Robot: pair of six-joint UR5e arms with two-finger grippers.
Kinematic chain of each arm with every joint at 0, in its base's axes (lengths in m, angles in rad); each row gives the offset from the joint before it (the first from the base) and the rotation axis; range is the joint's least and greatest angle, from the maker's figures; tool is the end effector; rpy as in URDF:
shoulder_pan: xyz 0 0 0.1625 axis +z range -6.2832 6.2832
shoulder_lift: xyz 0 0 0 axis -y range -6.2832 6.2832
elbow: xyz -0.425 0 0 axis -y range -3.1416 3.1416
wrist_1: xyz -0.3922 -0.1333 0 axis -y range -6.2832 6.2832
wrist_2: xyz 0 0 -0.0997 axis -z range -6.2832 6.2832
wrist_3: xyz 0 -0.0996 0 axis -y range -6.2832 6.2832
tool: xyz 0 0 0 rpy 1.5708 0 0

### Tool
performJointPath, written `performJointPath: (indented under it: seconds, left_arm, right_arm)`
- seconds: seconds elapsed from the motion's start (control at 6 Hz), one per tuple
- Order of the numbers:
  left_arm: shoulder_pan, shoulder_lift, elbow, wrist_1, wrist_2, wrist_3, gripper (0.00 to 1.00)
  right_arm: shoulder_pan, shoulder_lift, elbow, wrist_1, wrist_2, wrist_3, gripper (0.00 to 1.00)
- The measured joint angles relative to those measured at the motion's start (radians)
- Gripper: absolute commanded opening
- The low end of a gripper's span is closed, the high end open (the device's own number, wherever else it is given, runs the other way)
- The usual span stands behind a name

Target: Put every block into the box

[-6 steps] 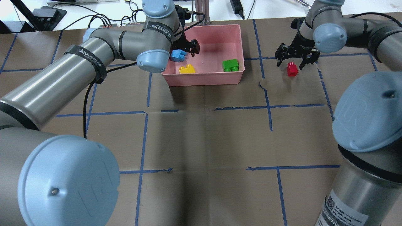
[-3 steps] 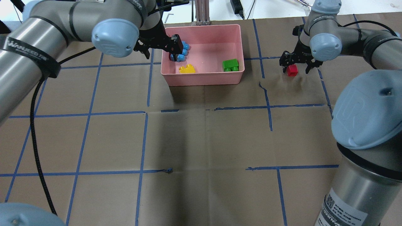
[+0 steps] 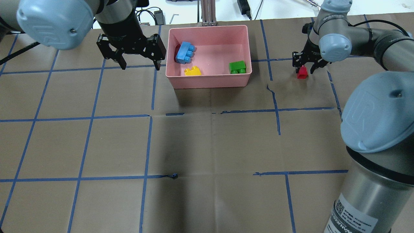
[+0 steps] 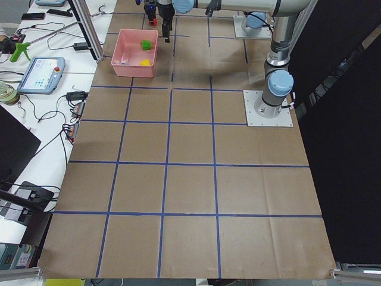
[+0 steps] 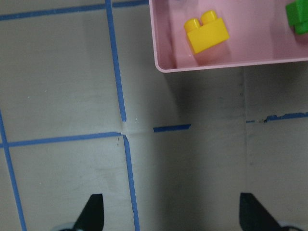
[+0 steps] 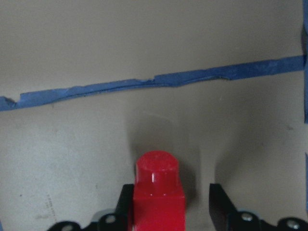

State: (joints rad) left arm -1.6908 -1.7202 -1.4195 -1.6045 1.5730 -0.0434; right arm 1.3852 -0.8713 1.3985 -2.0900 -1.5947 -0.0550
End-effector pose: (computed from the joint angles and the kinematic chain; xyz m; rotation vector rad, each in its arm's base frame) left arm -0.1982 -0.5320 0.4808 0.1202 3.1341 0.0494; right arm -0.0026 -0.7234 0.1900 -0.2034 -3.1121 -0.0168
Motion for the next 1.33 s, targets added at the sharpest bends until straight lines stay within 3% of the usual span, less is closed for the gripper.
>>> performJointPath:
  seconds: [0.33, 0.67, 1.0, 1.33]
  left_arm:
    - [0.016, 0.083, -0.068, -0.020, 0.003, -0.010, 0.99]
    - [0.043, 0.134, -0.097, -0.020, 0.004, -0.014, 1.00]
    - [0.047, 0.143, -0.102, -0.016, 0.004, -0.017, 1.00]
    - [0.051, 0.143, -0.101, -0.013, 0.003, -0.018, 1.00]
  right_arm:
    - [0.001, -0.011, -0.038, 0.028, 0.006, 0.003, 0.26]
    - [0.013, -0.066, -0.152, 0.203, 0.015, 0.019, 0.26]
    - [0.126, -0.090, -0.256, 0.328, 0.021, 0.151, 0.26]
    - [0.276, -0.049, -0.328, 0.337, 0.032, 0.359, 0.27]
